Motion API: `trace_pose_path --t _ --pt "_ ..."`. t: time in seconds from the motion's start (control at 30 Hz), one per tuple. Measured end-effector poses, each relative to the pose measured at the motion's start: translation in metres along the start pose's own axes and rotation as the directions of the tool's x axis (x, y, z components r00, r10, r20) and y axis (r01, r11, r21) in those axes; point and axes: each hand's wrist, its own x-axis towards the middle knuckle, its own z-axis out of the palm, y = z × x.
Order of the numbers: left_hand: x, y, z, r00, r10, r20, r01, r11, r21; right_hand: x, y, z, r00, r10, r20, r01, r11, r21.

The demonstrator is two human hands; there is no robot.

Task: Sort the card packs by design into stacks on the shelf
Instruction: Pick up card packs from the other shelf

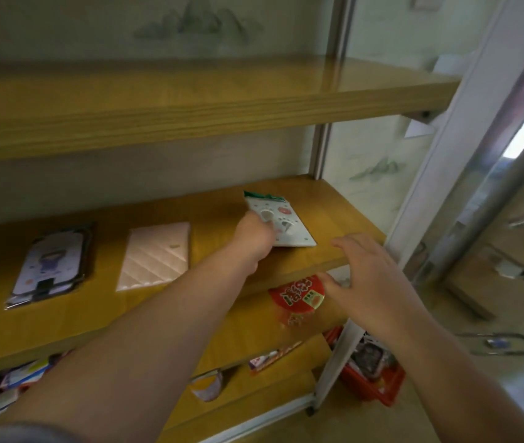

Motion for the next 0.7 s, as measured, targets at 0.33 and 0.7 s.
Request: trace_pose_path --t 0.33,0.7 --pt "-0.046 -0.042 -0.101 0.927 0.374 -0.032 -0.286 0.758 0.586 0.022 -0.039 0.024 0.992 -0.122 0.028 0.121 0.992 0.037" --pt "-0.151 -0.098 -0.271 0.830 0.425 -0.361 0.047 0.591 0.805 0.050 -0.173 0.093 0.924 -0.380 0.026 0.364 0.901 0.235"
